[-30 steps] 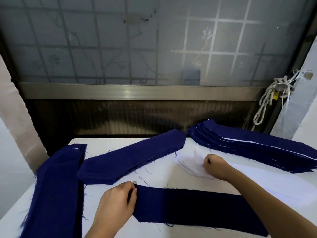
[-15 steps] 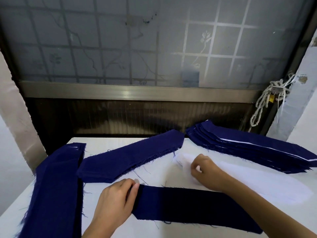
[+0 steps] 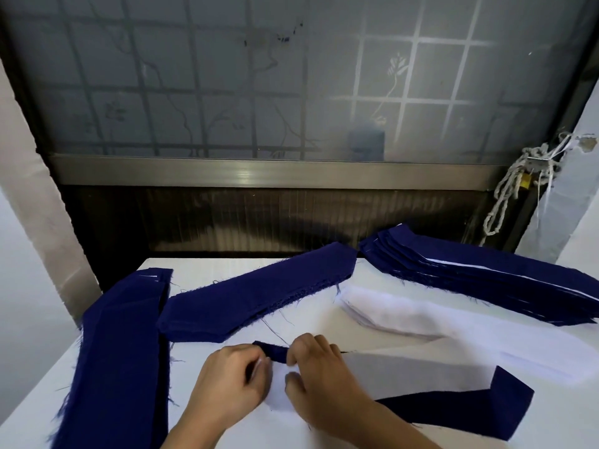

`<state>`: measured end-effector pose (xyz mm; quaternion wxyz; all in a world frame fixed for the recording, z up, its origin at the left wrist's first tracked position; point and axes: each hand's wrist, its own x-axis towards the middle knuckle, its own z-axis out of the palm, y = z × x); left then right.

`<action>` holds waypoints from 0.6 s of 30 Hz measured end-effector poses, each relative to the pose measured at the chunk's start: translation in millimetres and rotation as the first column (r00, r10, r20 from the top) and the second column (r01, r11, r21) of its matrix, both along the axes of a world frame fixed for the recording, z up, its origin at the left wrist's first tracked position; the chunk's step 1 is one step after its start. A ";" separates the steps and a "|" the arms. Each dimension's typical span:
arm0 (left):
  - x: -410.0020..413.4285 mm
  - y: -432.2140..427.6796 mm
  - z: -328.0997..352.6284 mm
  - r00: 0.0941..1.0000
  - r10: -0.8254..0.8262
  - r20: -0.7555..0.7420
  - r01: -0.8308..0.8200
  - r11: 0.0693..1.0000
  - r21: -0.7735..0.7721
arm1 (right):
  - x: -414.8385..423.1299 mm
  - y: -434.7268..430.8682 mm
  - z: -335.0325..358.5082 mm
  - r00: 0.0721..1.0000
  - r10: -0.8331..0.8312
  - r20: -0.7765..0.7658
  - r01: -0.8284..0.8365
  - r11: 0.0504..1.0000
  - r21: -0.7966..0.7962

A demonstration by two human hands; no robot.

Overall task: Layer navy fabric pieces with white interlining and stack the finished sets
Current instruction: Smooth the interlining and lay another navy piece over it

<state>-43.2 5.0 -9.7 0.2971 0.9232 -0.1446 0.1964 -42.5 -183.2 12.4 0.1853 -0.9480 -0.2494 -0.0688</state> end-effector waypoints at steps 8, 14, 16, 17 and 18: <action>-3.1 -3.1 1.9 0.960 0.083 0.267 -0.087 0.996 0.004 | 16.7 -21.2 -1.3 0.994 -0.006 -0.108 0.019 0.992 0.124; -1.5 -1.1 -3.0 0.961 0.135 0.242 -0.141 0.990 0.005 | 13.1 -85.5 10.1 0.994 -0.104 -0.029 0.104 0.995 -0.002; 1.0 -0.8 -3.8 0.966 0.172 0.195 -0.182 0.983 0.036 | 8.8 -120.0 12.8 0.986 -0.167 -0.014 0.166 0.984 -0.063; 2.6 -1.0 -5.3 0.968 0.186 0.166 -0.198 0.978 0.058 | 5.7 -138.8 13.3 0.978 -0.208 -0.018 0.206 0.975 -0.082; 4.0 -1.3 -6.8 0.970 0.201 0.134 -0.213 0.974 0.078 | 1.7 -156.4 14.5 0.968 -0.249 -0.021 0.246 0.964 -0.100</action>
